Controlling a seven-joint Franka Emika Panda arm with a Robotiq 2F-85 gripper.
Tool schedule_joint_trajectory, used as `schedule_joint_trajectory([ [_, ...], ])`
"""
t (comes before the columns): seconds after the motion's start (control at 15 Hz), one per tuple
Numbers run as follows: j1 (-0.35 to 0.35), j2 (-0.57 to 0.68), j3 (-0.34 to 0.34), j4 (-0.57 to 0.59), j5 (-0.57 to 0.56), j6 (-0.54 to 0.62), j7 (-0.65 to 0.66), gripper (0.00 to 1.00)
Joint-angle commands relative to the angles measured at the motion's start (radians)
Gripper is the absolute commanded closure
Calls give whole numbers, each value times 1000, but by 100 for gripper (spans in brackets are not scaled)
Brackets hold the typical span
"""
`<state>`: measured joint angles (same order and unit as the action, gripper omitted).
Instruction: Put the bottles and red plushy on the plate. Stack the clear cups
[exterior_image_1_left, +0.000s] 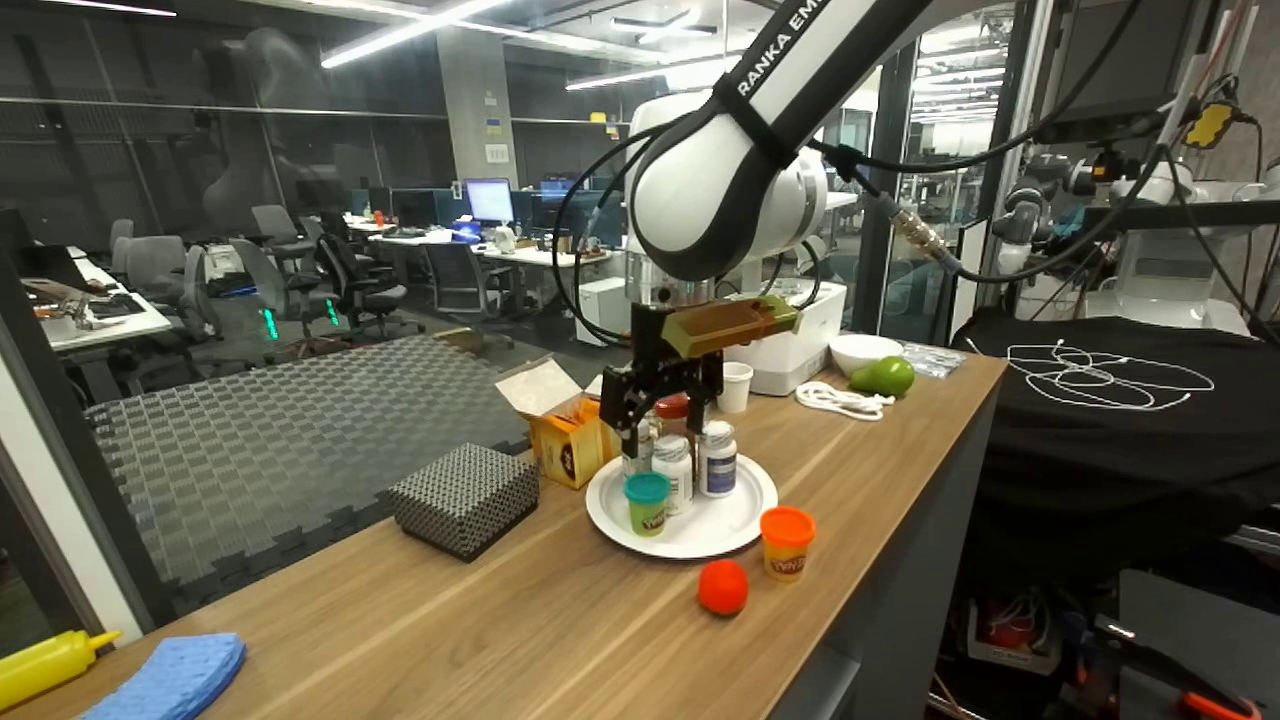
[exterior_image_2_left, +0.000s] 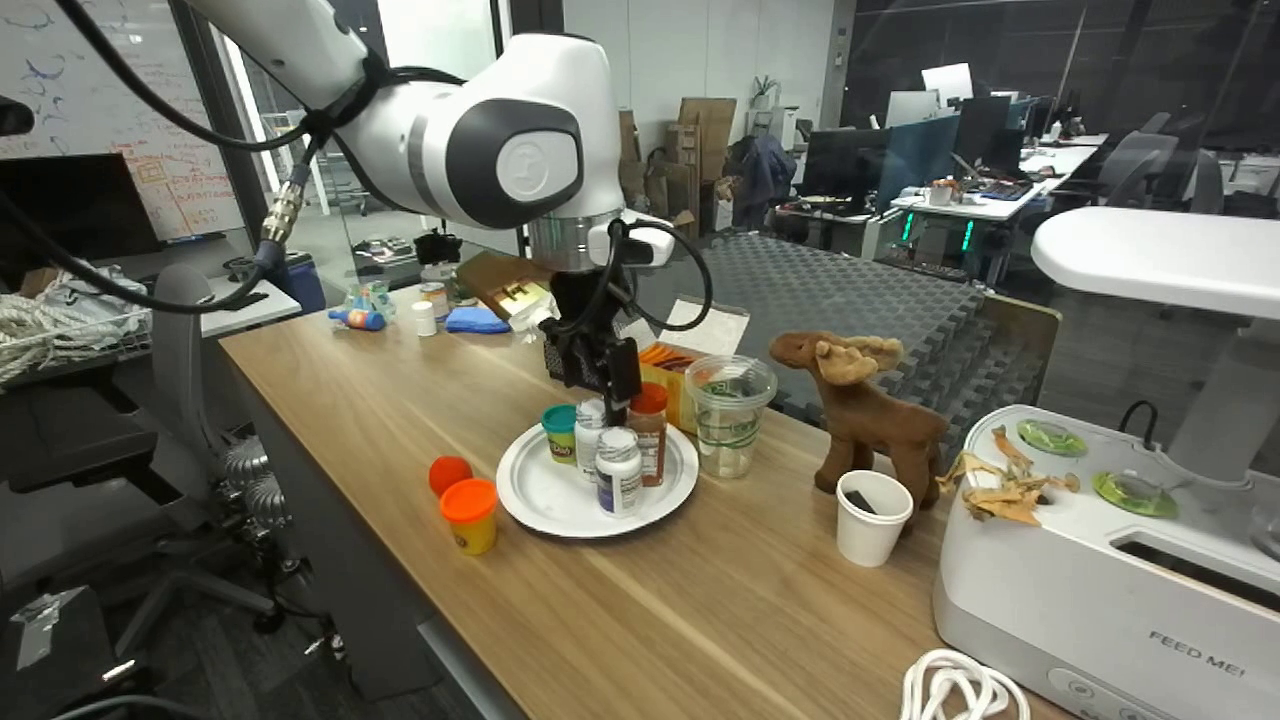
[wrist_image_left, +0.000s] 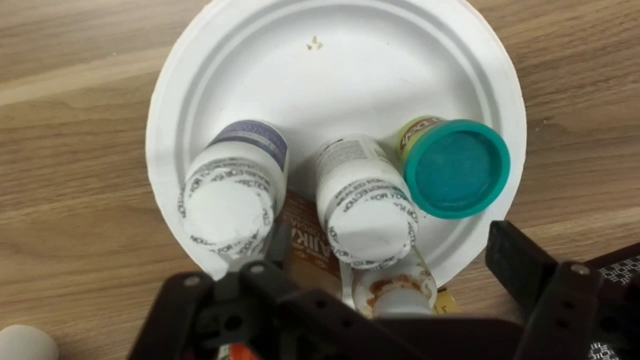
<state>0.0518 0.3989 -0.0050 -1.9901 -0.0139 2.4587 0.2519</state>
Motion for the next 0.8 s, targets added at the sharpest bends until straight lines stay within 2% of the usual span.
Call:
schedule_joint_trajectory([
  [0.0, 5, -56, 3, -25, 15, -33, -18, 0],
  [0.4, 1, -168, -6, -103, 13, -109, 11, 0],
  [0.73, -5, -284, 41, -231, 117, -153, -80, 0],
])
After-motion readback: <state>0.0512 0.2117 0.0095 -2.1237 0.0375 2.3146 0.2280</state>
